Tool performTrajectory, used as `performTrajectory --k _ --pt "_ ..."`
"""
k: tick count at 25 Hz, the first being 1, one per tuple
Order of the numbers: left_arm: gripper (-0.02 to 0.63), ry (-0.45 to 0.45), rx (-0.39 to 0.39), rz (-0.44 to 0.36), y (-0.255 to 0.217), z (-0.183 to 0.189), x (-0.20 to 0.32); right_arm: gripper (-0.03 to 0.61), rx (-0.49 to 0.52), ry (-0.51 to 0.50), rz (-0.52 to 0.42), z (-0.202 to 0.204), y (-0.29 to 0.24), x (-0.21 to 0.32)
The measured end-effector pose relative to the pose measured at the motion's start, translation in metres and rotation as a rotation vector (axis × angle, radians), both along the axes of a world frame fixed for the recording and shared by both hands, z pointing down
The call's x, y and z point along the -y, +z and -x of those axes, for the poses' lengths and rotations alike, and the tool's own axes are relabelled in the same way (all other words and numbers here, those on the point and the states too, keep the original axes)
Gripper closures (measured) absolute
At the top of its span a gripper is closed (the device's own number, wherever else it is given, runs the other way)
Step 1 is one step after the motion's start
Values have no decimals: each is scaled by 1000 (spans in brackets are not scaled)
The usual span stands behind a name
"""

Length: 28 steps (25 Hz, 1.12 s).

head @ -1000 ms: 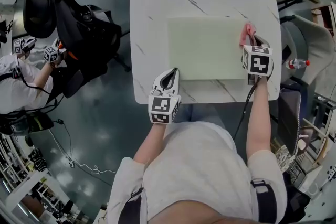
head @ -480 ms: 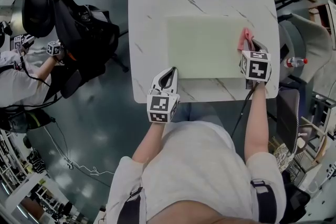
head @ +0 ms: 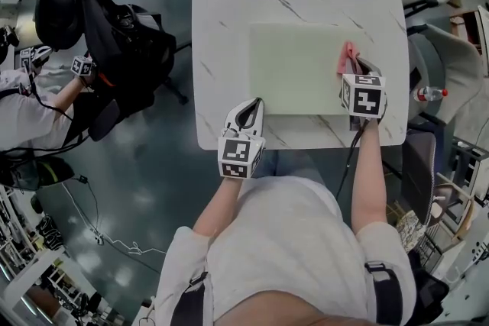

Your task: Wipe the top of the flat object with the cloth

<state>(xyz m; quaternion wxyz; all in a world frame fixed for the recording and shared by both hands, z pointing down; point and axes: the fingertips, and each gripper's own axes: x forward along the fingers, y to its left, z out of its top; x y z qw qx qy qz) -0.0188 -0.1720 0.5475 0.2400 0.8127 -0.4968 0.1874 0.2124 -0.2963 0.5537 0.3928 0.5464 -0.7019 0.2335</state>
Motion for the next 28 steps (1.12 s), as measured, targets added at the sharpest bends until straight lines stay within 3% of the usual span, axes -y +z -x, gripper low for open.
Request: performTrajectory --k 28 --pt "601 49 -33 -6 -1 1 6 552 122 -199 14 167 -1 0"
